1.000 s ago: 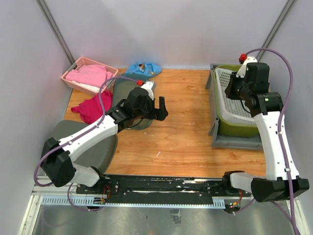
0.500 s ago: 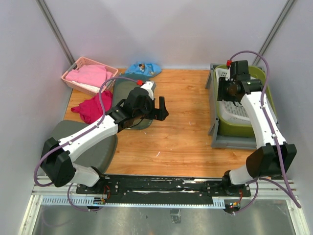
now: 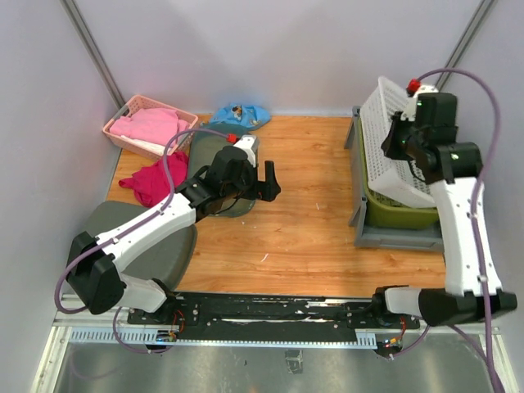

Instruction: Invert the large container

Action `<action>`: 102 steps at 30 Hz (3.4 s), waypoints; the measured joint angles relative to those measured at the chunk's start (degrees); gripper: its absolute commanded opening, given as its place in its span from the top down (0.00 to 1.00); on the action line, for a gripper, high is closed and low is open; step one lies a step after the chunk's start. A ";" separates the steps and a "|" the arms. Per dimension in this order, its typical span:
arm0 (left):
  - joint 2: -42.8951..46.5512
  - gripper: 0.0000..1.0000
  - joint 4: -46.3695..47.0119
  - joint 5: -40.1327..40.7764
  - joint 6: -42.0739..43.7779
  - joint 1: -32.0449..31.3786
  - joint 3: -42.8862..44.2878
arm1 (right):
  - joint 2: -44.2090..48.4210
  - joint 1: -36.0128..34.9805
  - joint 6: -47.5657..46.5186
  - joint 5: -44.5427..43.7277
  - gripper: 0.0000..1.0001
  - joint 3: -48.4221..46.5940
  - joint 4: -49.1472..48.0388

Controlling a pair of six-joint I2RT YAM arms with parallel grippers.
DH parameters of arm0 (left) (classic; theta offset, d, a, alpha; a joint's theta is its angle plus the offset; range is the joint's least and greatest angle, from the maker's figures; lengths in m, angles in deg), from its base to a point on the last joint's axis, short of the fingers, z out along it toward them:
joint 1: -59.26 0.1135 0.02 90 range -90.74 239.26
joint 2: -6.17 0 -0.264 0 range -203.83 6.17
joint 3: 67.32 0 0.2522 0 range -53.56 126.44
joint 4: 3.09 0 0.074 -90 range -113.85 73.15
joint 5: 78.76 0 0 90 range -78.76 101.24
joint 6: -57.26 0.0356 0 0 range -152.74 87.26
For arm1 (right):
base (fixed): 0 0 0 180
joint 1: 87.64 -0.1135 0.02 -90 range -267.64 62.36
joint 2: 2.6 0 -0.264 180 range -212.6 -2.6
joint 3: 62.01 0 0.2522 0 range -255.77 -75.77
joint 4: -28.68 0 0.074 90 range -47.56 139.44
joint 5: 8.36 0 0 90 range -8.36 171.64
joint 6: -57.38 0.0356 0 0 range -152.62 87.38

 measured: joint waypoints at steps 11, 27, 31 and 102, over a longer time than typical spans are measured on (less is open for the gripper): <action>9.22 0.01 -0.90 1.40 -8.09 7.41 -1.05 | 11.15 -5.11 13.55 23.10 0.99 3.72 -17.94; 20.94 0.01 -0.46 5.97 -16.55 9.29 -5.81 | 1.25 -15.76 45.51 26.71 0.99 28.59 -62.03; 20.90 0.01 -0.44 6.05 -16.70 9.29 -5.92 | 0.72 -17.64 48.48 24.59 0.99 27.47 -62.29; 7.54 0.01 0.44 -3.17 -12.63 8.96 -5.51 | 28.06 -14.60 18.47 14.14 0.33 53.68 -16.04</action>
